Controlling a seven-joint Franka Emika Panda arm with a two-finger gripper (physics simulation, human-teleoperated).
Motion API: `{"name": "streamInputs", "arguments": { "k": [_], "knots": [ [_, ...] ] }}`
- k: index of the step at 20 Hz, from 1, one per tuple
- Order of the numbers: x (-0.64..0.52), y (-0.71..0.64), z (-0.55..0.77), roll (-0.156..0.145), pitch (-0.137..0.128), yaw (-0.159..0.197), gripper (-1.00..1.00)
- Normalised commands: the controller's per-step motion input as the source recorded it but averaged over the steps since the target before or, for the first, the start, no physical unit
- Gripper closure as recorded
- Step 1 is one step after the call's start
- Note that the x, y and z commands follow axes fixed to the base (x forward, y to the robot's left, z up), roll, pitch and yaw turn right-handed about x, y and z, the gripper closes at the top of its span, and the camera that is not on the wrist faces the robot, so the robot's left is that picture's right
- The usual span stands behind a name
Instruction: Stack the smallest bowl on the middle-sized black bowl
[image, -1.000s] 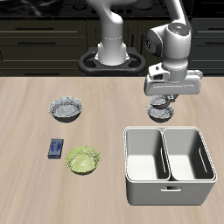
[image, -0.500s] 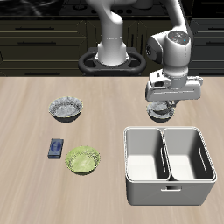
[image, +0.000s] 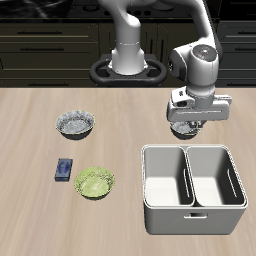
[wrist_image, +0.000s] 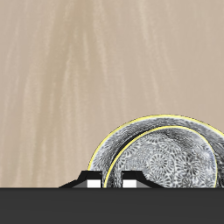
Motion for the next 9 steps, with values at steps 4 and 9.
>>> {"name": "streamInputs", "arguments": {
  "k": [4,9],
  "knots": [
    [-0.13,0.02,0.08,0.019,-0.013,0.002,-1.0],
    [-0.05,-0.04,0.14,0.0,-0.019,0.003,-1.0]
  ]
}}
